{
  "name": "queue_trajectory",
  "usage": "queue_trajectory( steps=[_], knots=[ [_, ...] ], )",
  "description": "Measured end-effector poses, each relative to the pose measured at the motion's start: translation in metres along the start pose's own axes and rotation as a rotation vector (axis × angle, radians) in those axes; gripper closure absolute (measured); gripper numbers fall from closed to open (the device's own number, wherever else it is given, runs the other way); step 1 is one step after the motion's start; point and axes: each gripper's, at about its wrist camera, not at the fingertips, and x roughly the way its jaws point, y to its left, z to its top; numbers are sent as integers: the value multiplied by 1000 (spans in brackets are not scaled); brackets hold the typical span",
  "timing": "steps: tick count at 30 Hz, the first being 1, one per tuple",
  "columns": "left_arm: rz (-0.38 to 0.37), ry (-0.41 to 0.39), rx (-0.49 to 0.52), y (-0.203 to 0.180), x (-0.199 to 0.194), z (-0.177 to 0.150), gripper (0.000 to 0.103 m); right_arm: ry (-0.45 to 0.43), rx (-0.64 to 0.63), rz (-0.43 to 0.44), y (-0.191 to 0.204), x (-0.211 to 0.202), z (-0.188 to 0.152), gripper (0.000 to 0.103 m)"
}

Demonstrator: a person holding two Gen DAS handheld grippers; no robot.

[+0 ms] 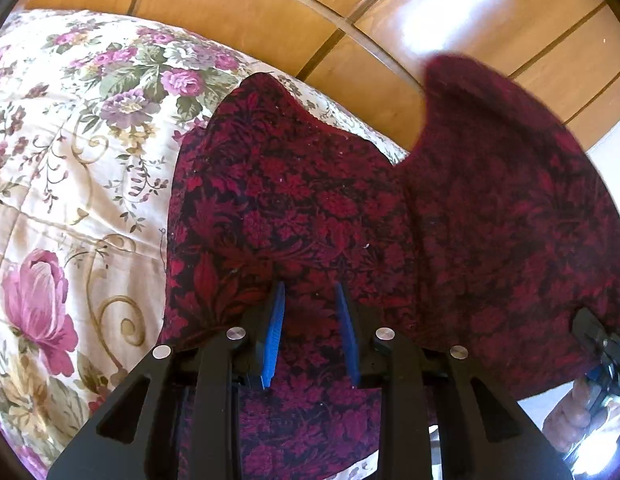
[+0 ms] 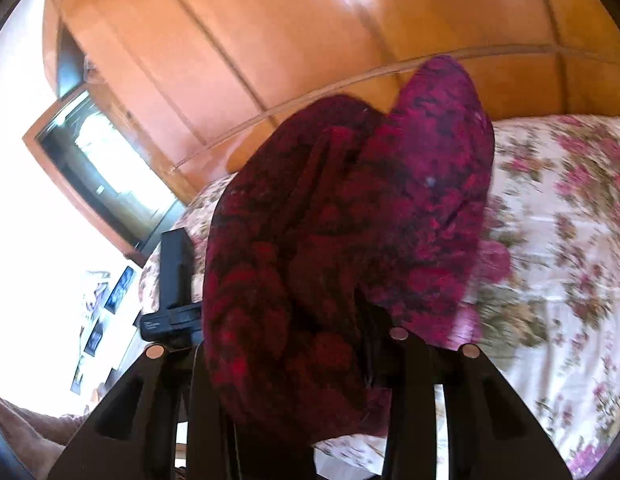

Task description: Fold small clothes

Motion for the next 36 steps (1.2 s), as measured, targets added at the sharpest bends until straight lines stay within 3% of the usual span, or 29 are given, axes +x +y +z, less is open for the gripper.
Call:
queue_trajectory(
  steps=[7, 10, 12, 15, 17, 21, 26, 29, 31, 32, 35, 36],
  knots=[
    [-96, -61, -125, 30, -37, 3, 77, 91, -129, -24, 35, 57, -8, 72],
    [-142, -106, -191, 49, -66, 1, 77, 111, -221, -79, 52, 79, -17, 72],
    [-211, -131, -234, 61, -82, 2, 77, 116, -294, -116, 62, 91, -24, 72],
    [-301, -143, -255, 65, -98, 4, 62, 124, -426, -181, 77, 107, -41, 72],
    [-329, -136, -218, 55, -99, 8, 62, 126, -539, -228, 91, 119, -57, 72],
    [-309, -77, -113, 30, -83, 22, 62, 114, -671, -294, 99, 130, -80, 72],
    [-253, 25, -54, 14, -47, 33, 63, 94, -677, -306, 92, 129, -81, 72],
    [-212, 45, -11, 4, -36, 35, 82, 82, -665, -309, 84, 124, -80, 71],
    [-193, 32, 25, -4, -38, 35, 87, 77, -642, -281, 79, 120, -76, 67],
    [-185, 25, 39, -8, -39, 36, 87, 82, -627, -246, 79, 116, -74, 58],
    [-164, -1, 78, -14, -46, 38, 88, 145, -465, 29, 67, 89, -56, 23],
    [-160, -6, 86, -14, -48, 38, 88, 153, -411, 96, 58, 77, -50, 18]
  ],
)
